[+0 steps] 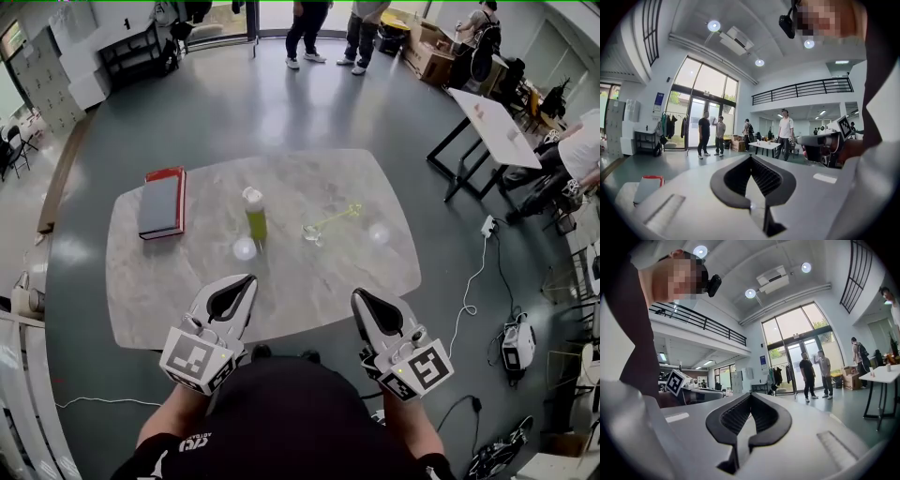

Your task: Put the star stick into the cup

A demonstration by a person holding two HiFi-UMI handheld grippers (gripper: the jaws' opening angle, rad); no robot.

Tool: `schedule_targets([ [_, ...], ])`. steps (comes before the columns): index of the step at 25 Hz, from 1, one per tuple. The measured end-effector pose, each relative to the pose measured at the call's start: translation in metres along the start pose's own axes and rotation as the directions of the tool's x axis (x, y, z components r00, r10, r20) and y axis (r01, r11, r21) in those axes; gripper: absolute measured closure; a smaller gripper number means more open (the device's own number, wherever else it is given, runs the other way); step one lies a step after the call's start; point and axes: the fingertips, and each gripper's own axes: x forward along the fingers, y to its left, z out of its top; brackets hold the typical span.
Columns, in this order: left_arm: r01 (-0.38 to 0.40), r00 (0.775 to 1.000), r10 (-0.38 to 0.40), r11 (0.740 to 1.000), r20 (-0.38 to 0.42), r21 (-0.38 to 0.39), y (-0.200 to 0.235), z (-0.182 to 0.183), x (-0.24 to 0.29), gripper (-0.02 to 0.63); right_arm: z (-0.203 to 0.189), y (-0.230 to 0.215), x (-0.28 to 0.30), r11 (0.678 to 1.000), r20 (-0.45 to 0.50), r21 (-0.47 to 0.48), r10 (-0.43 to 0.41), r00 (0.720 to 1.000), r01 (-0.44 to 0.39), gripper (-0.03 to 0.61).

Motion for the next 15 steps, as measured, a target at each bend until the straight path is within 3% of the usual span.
schedule_targets([
  [8,-0.008,1.0,0.008,1.0,0.0,0.016,0.002,0.005,-0.012,0.612,0.008,0.008,-0.001,0.998,0.014,-0.069,0.014,1.0,-0.013,0.565],
  [15,-0.016,1.0,0.016,1.0,0.001,0.027,0.0,0.0,-0.013,0.612,-0.016,0.002,0.003,0.999,-0.049,-0.036,0.0,0.999,-0.002,0.565],
])
